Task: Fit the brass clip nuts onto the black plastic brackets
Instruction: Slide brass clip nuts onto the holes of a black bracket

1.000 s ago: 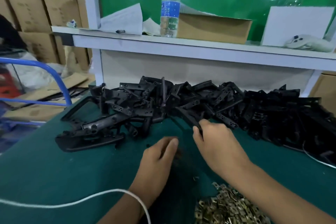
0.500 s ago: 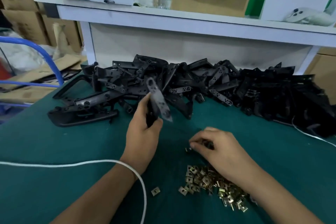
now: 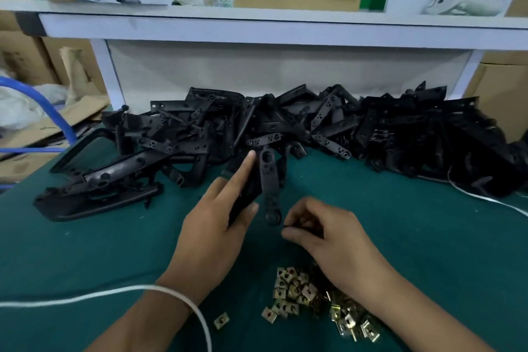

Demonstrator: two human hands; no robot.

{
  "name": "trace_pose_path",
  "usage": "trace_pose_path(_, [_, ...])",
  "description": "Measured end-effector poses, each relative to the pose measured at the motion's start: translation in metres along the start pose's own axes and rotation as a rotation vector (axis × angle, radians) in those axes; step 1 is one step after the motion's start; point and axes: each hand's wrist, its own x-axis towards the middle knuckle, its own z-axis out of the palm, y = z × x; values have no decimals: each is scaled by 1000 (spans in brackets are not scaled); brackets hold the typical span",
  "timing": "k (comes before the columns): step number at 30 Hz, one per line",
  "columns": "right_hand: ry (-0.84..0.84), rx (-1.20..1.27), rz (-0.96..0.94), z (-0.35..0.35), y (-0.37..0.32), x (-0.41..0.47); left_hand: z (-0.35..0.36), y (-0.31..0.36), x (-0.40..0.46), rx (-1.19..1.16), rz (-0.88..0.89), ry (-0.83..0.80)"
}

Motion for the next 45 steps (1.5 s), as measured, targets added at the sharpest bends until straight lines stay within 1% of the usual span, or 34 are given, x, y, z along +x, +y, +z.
trace_pose_path(3, [111,428,69,-8,-1,4,0,4,-2,72,49,-37])
trace_pose_path(7, [158,920,192,-18,-3,5,0,8,-3,113,89,-104])
trace_pose_path(9, [189,1083,212,-18,-5,5,0,11,-4,148,107,-130])
trace_pose_path(11, [216,1145,198,-17,-9,4,0,11,-4,195,114,-148])
trace_pose_path(13, [231,1153,185,-14,-13,3,0,11,-3,239,108,-163])
trace_pose_path(18, [238,1099,232,-6,-19,0,0,11,-3,278,99,-176])
trace_pose_path(32, [181,1083,179,-8,-23,-2,1,6,-2,185,101,-174])
trace_pose_path(39, [207,1026,178,-12,-21,-3,1,9,-3,280,124,-187])
trace_pose_path(41, [197,989,165,-12,-21,-3,0,8,-4,315,128,-183])
trace_pose_path(45, [172,821,135,-14,-23,-2,-6,8,-6,355,154,-204])
